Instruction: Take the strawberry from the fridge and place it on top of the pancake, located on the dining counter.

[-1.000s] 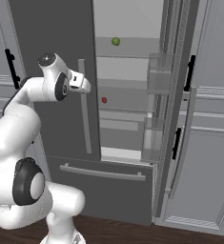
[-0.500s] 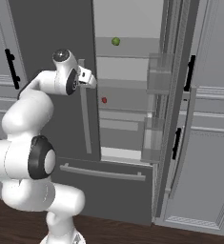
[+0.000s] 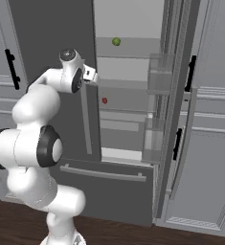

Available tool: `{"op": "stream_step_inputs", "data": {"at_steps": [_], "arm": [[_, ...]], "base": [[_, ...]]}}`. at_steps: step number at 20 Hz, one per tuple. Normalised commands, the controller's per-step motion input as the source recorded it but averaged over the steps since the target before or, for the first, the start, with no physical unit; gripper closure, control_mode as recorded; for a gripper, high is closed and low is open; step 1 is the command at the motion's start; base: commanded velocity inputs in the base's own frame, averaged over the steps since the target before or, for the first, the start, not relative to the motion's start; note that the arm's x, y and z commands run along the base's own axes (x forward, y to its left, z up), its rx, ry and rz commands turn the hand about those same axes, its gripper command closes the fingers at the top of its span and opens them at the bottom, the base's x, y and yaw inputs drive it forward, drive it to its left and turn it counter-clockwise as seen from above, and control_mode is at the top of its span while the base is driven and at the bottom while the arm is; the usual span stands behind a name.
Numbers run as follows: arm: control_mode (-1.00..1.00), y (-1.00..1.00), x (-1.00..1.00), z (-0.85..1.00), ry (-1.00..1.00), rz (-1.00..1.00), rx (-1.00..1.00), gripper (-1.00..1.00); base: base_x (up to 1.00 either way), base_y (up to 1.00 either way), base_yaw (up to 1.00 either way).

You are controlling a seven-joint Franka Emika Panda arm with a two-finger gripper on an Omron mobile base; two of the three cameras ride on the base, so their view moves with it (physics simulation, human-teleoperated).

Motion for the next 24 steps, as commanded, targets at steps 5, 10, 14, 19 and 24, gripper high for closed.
{"op": "stream_step_inputs", "data": {"at_steps": [5,10,14,19,24], "arm": [[-1.0,0.02,0.04,-0.22,-0.24,0.0,0.0,-1.0],[-1.0,0.01,0.12,-0.06,-0.16,0.0,0.0,-1.0],[-1.0,0.0,0.26,0.0,-0.01,0.0,-0.01,-1.0],[-1.0,0.0,0.44,-0.02,0.0,0.0,-0.04,-1.0],[-1.0,0.0,0.25,-0.01,-0.05,0.0,-0.01,-1.0]], "base": [[0.0,0.0,0.0],[0.0,0.0,0.0],[0.0,0.0,0.0],[0.0,0.0,0.0],[0.0,0.0,0.0]]}}
